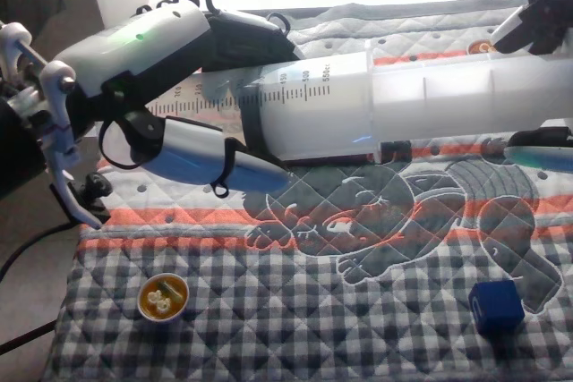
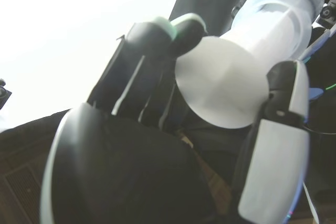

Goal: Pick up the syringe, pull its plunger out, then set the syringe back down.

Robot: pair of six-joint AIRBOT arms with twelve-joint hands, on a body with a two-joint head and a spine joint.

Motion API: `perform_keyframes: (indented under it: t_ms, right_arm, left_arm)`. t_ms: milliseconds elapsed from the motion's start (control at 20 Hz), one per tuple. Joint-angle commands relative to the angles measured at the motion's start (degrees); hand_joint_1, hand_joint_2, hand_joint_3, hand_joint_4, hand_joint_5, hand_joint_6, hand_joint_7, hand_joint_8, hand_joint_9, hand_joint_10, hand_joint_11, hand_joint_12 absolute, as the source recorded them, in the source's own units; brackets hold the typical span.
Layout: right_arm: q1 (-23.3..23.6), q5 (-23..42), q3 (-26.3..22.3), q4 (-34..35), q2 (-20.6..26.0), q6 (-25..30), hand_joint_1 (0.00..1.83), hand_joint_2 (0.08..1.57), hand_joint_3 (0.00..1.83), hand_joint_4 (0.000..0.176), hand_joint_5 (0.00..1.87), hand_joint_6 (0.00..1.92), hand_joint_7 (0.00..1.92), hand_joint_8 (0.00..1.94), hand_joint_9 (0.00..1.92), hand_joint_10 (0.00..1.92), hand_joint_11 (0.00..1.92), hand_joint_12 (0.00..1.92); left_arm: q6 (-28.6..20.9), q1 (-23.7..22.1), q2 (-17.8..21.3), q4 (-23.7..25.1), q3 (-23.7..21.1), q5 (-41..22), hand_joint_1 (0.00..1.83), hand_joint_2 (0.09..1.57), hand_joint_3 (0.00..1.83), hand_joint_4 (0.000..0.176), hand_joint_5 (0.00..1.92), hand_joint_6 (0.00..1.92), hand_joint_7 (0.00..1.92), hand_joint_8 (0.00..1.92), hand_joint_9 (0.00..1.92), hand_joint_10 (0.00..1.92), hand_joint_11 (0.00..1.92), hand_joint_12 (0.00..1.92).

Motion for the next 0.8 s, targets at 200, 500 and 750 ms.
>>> perform_keyframes:
  t_ms: [200,500,750]
  right_arm:
    - [-0.31,7.66,0.05,4.51,1.71,-2.54,1.25,1.15,0.00,0.000,0.95,0.78,0.92,1.40,1.02,1.67,0.95,1.84]
    - [-1.31,8.48,-0.45,5.45,2.45,-2.97,1.24,1.19,0.00,0.000,0.89,0.86,0.85,1.52,1.02,1.74,0.99,1.84]
    - [-1.72,8.71,-0.53,5.83,2.51,-3.00,1.24,1.19,0.00,0.000,0.88,0.88,0.85,1.53,0.99,1.72,0.96,1.85]
  left_arm:
    - [-0.78,-0.06,1.92,-3.63,0.05,8.79,1.24,1.17,0.00,0.000,0.85,1.01,0.91,1.36,0.80,1.55,0.63,1.92]
    - [-0.40,0.55,2.53,-4.28,-0.30,9.15,1.24,1.17,0.00,0.000,0.86,0.98,0.91,1.34,0.73,1.44,0.46,1.92]
    - [-0.38,1.20,3.02,-4.92,-0.51,9.67,1.25,1.15,0.00,0.000,0.85,1.00,0.99,1.20,0.86,1.20,0.59,1.69]
